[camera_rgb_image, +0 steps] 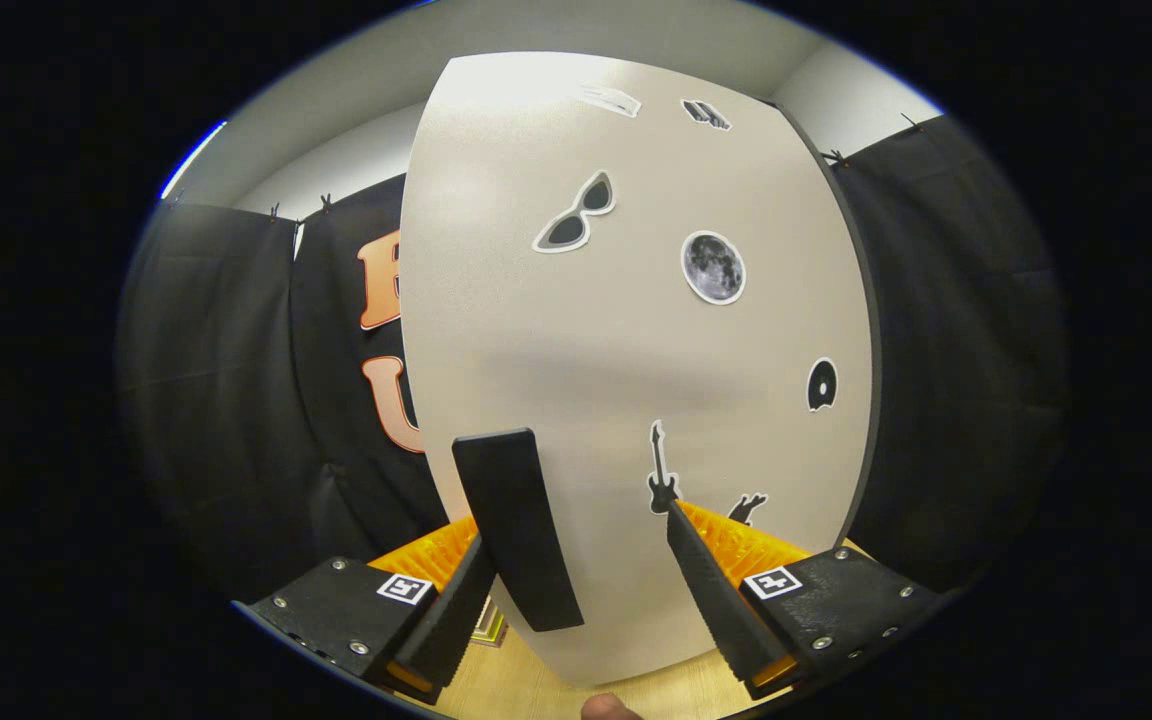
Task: Open the shoe cabinet door, grab the shoes and put them into the shoe cabinet, then close the shoe cabinet door.
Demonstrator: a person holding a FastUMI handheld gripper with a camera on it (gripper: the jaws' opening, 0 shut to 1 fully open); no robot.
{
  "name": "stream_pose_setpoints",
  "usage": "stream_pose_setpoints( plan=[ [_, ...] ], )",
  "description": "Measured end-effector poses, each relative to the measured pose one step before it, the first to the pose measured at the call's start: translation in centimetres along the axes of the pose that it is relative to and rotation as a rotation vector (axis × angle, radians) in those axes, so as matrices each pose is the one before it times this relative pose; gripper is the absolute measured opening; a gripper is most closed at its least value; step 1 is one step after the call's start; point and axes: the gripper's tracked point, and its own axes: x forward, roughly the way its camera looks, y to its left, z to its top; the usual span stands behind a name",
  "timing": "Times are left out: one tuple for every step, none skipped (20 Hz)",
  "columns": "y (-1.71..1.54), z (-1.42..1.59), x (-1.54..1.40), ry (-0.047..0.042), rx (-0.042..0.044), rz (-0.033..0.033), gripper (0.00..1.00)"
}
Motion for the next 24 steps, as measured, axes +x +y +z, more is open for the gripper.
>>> stream_pose_setpoints(
  plan=[
    [0.074,-0.153,0.433,-0.00062,0.00975,0.00325,0.98],
    [-0.007,-0.071,0.363,-0.00285,0.00784,0.00197,0.98],
    [0.064,-0.152,0.232,-0.00135,0.00382,0.00043,0.97],
    [0.255,-0.016,0.369,-0.00545,-0.00706,0.00253,0.97],
    [0.218,0.107,0.347,-0.00459,-0.0112,0.0037,0.97],
    [0.327,0.182,0.418,0.0001,-0.00635,0.00216,0.98],
    [0.206,-0.007,0.339,0.00413,-0.00092,0.00121,0.97],
    [0.13,0.028,0.412,0.00379,0.00123,0.00043,0.98],
    [0.023,0.036,0.339,0.00061,0.00098,-0.00044,0.98],
    [0.053,0.022,0.229,-0.00056,0.00352,-0.00142,0.98],
    [0.042,-0.014,0.254,0.00064,0.00611,-0.00051,0.98],
    [0.089,-0.081,0.234,0.0027,0.0067,0.00082,0.97],
    [0.034,0.017,0.296,-0.00084,0.00491,-0.00056,0.98],
    [0.008,-0.014,0.219,-0.00223,0.00008,-0.00115,0.98],
    [0.235,0.052,0.157,-0.00077,-0.00224,-0.00169,0.98],
    [0.124,0.032,0.148,-0.00006,-0.00473,0.00071,0.97],
    [0.193,0.096,-0.197,-0.01221,-0.00571,-0.0002,0.97],
    [0.001,0.042,-0.029,-0.00019,-0.00795,-0.00001,0.97],
    [0.169,-0.007,-0.153,-0.00501,-0.00099,-0.00141,0.97],
    [0.054,0.028,0.031,0.00376,-0.00338,-0.00039,0.97],
    [-0.041,-0.009,-0.054,0.00365,-0.00108,0.00045,0.97],
    [-0.011,0.037,-0.015,0.00157,-0.00241,0.00214,0.98],
    [0.099,0.006,0.023,0.00275,-0.00152,0.0004,0.98],
    [-0.003,-0.246,-0.091,0.01303,-0.00182,-0.0012,0.97]
  ],
)
